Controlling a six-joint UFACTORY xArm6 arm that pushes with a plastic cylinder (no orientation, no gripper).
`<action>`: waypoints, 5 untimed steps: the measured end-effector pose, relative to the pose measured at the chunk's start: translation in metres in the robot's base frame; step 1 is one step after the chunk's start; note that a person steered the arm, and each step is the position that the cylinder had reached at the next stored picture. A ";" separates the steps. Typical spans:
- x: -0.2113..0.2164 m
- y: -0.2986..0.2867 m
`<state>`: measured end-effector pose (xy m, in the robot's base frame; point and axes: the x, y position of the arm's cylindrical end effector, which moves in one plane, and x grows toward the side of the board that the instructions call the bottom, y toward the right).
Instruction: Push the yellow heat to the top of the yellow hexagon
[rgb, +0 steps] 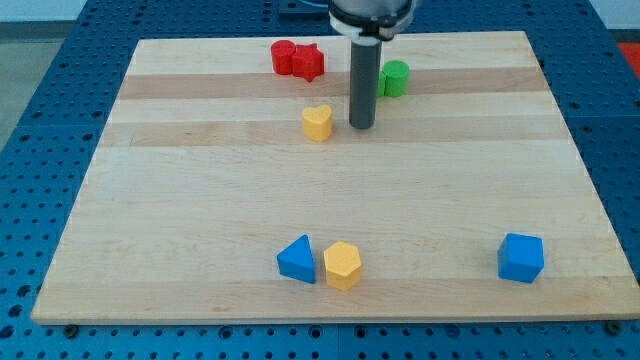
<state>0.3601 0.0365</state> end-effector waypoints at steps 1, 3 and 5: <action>-0.023 -0.006; -0.022 -0.033; 0.016 -0.040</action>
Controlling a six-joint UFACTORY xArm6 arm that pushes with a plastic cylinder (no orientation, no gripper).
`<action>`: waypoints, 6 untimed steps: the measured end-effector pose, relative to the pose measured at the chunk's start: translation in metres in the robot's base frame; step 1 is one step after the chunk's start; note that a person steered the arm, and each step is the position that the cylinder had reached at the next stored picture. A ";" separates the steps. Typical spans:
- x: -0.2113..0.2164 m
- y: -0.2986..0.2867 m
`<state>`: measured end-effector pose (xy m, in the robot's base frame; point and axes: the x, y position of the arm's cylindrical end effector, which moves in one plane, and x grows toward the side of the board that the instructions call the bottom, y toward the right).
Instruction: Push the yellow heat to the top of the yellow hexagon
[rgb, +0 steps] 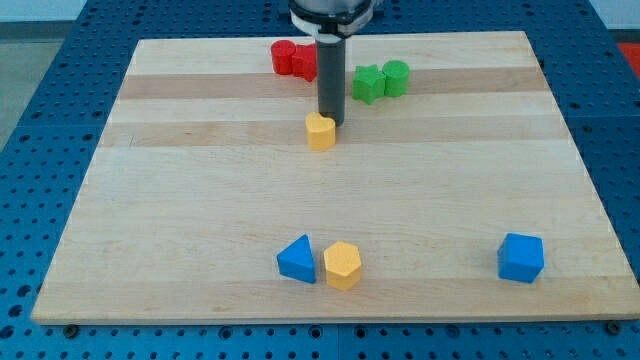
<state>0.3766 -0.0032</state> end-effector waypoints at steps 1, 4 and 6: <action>0.009 -0.017; 0.052 -0.075; 0.059 -0.069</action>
